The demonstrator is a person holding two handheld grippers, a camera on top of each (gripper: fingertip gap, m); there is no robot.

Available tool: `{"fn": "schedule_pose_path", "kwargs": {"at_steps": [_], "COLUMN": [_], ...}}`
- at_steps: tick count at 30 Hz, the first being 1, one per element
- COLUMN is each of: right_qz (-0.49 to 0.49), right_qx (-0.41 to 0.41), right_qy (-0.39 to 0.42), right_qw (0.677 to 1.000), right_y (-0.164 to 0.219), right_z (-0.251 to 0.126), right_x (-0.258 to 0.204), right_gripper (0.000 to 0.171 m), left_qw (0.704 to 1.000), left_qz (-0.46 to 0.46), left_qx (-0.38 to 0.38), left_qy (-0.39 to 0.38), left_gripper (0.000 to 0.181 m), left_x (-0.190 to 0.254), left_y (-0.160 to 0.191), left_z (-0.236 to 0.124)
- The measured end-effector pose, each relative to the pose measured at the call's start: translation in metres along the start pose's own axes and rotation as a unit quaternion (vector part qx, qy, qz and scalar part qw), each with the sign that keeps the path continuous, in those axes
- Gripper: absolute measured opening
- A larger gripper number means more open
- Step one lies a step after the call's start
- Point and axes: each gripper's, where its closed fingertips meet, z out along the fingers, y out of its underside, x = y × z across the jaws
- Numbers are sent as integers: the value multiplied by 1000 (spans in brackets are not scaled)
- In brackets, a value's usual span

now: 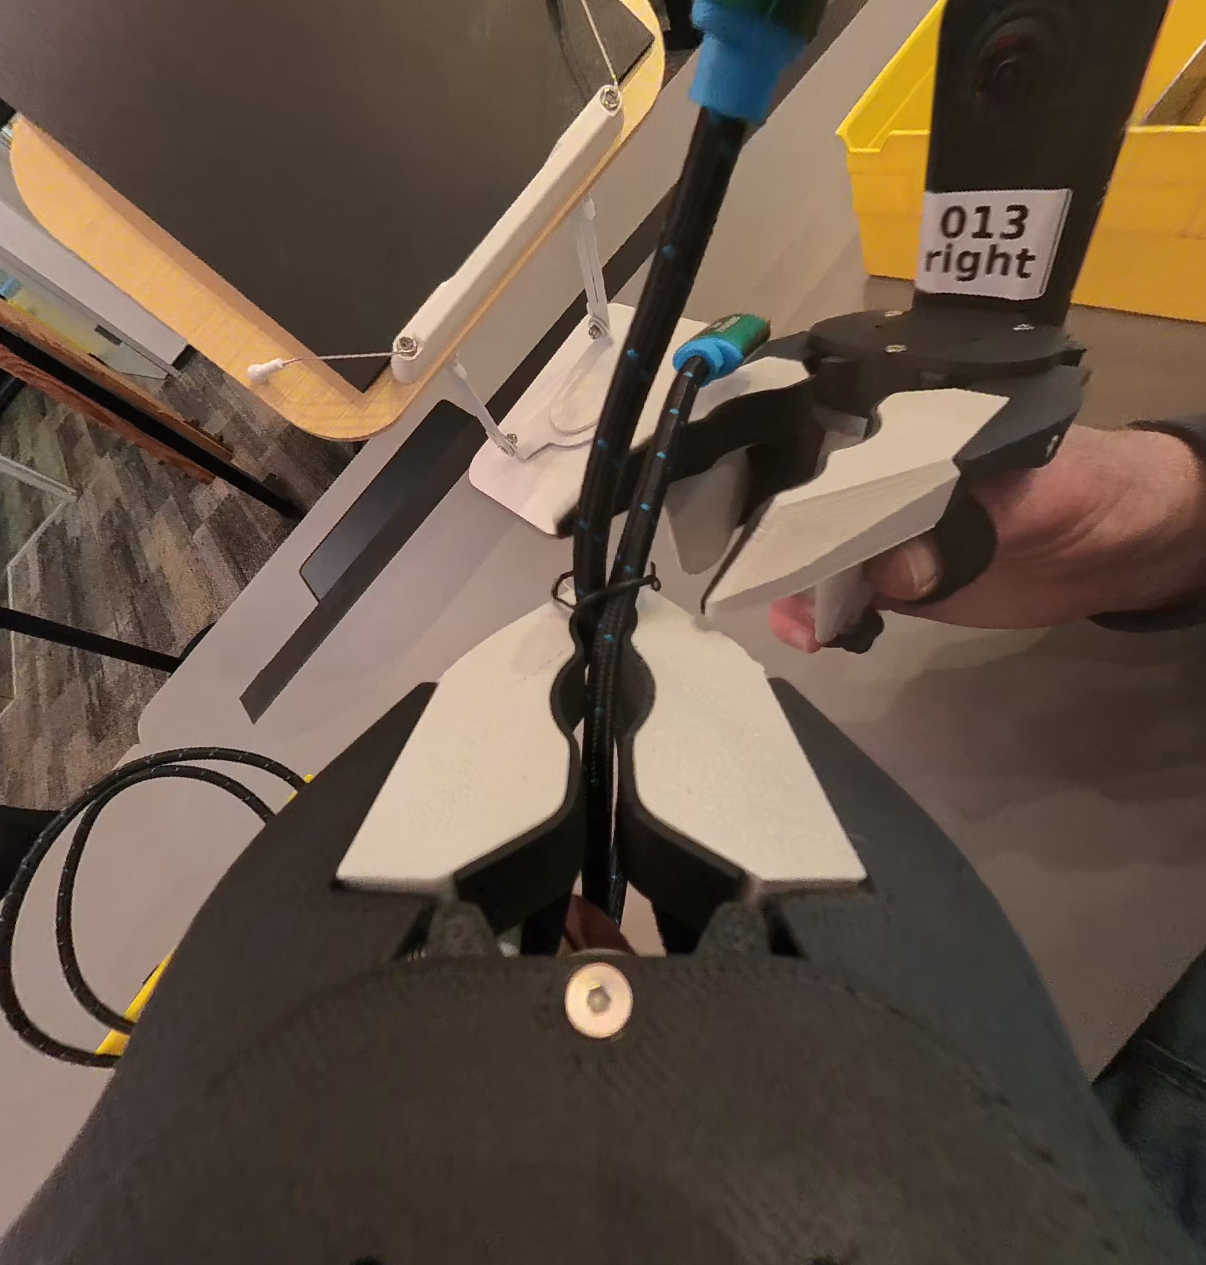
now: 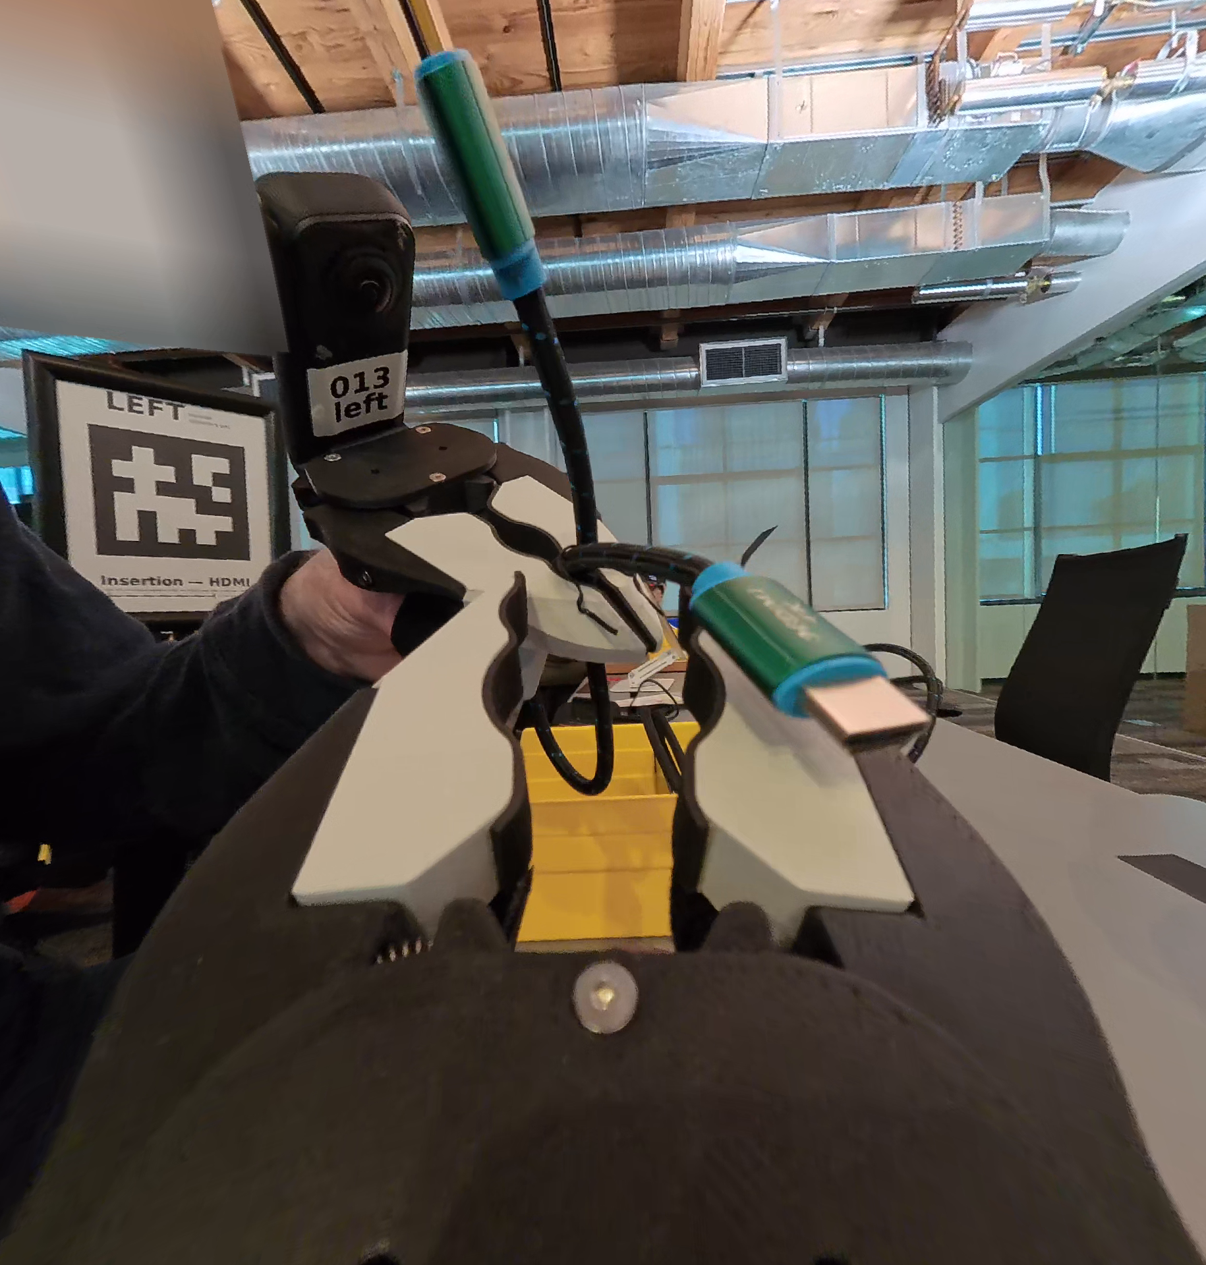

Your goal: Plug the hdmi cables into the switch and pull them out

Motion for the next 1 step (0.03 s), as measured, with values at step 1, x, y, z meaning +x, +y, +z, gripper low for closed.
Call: {"fn": "schedule_pose_path", "kwargs": {"at_steps": [1], "right_qz": [3], "right_qx": [0], "right_qy": [-5], "right_qw": [1000], "right_y": [1], "right_z": [0], "right_x": [0], "right_gripper": [46], "left_qw": [1000], "left_qz": [0], "left_qx": [0], "left_qy": [2], "left_gripper": [1], "left_x": [1], "left_y": [0], "left_z": [1]}}
